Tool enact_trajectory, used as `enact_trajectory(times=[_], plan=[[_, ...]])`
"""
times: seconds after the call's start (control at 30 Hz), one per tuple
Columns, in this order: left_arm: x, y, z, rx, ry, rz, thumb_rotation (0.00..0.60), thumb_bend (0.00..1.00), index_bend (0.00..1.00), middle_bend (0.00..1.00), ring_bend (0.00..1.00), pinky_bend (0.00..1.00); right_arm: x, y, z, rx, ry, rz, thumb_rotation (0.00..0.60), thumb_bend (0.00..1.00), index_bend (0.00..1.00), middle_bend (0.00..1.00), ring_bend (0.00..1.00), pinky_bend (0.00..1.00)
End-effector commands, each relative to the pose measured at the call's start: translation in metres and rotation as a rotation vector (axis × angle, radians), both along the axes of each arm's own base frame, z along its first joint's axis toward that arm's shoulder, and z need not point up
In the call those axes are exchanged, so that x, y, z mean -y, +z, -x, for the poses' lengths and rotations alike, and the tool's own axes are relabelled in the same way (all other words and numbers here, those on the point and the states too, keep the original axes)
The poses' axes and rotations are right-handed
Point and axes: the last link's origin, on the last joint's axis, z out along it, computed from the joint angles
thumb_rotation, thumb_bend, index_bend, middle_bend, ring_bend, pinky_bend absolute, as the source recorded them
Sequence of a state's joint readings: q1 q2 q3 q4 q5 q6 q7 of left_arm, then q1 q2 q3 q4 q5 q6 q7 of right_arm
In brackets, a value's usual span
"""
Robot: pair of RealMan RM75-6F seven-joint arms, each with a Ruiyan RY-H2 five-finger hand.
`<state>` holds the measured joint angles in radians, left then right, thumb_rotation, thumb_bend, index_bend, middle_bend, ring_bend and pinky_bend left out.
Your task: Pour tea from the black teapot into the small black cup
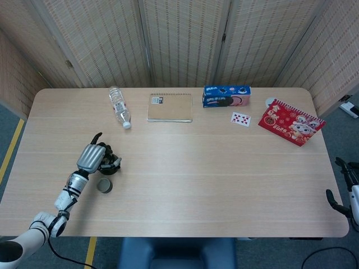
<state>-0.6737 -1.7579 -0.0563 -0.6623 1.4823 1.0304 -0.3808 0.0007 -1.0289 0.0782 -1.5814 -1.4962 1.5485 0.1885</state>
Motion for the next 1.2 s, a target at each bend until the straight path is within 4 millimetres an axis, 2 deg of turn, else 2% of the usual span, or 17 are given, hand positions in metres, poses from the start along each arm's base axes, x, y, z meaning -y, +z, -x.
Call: enact_trajectory(times=[0.03, 0.27, 0.33, 0.5, 0.63, 0.73, 0.83, 0.93, 1.0, 1.1, 1.2], plan=[[0.0, 0.001, 0.0, 0.001, 0.025, 0.015, 0.12, 0.33, 0.53, 0.43, 0.28, 0.0, 0.0, 0.0, -0.001, -0.001, 0.002, 0.0, 0.6, 0.43, 0.06, 0.2, 0.27, 0.08], [0.001, 0.001, -0.004, -0.01, 0.045, 0.031, 0.107, 0.33, 0.25, 0.22, 0.1, 0.0, 0.0, 0.0, -0.001, -0.002, 0.001, 0.0, 0.6, 0.43, 0.06, 0.2, 0.27, 0.08], [0.0, 0.002, -0.005, -0.004, 0.053, 0.029, 0.108, 0.33, 0.21, 0.18, 0.06, 0.0, 0.0, 0.0, -0.002, -0.003, 0.002, 0.003, 0.6, 0.43, 0.06, 0.2, 0.27, 0.08], [-0.002, 0.003, -0.007, 0.008, 0.072, 0.026, 0.097, 0.33, 0.2, 0.15, 0.04, 0.0, -0.001, 0.001, -0.002, -0.004, 0.002, 0.005, 0.6, 0.43, 0.06, 0.2, 0.27, 0.08], [-0.003, 0.005, -0.007, 0.011, 0.081, 0.015, 0.092, 0.33, 0.12, 0.12, 0.02, 0.0, -0.001, 0.001, -0.002, -0.005, 0.0, 0.006, 0.6, 0.43, 0.06, 0.2, 0.27, 0.08], [-0.004, 0.01, -0.008, 0.03, 0.087, -0.008, 0.092, 0.33, 0.11, 0.11, 0.02, 0.0, -0.001, 0.002, -0.003, -0.007, 0.002, 0.008, 0.6, 0.43, 0.06, 0.2, 0.27, 0.08], [-0.006, 0.02, -0.009, 0.058, 0.084, -0.055, 0.096, 0.33, 0.15, 0.11, 0.04, 0.0, -0.001, 0.004, -0.003, -0.011, 0.002, 0.01, 0.6, 0.43, 0.06, 0.2, 0.27, 0.08], [-0.007, 0.035, -0.01, 0.085, 0.09, -0.108, 0.097, 0.33, 0.23, 0.15, 0.08, 0.0, 0.0, 0.005, -0.002, -0.015, 0.0, 0.006, 0.6, 0.43, 0.06, 0.2, 0.27, 0.08], [-0.007, 0.044, -0.009, 0.097, 0.109, -0.137, 0.127, 0.33, 0.28, 0.2, 0.12, 0.0, 0.001, 0.006, -0.002, -0.014, -0.002, 0.001, 0.6, 0.43, 0.06, 0.2, 0.27, 0.08], [-0.001, 0.06, -0.009, 0.131, 0.135, -0.18, 0.237, 0.33, 0.31, 0.27, 0.18, 0.0, 0.004, 0.006, 0.0, -0.003, -0.001, -0.013, 0.6, 0.43, 0.06, 0.21, 0.27, 0.08], [0.011, 0.075, -0.005, 0.143, 0.162, -0.22, 0.506, 0.34, 0.35, 0.31, 0.21, 0.0, 0.008, 0.005, 0.004, 0.015, 0.0, -0.034, 0.6, 0.43, 0.07, 0.22, 0.27, 0.08]])
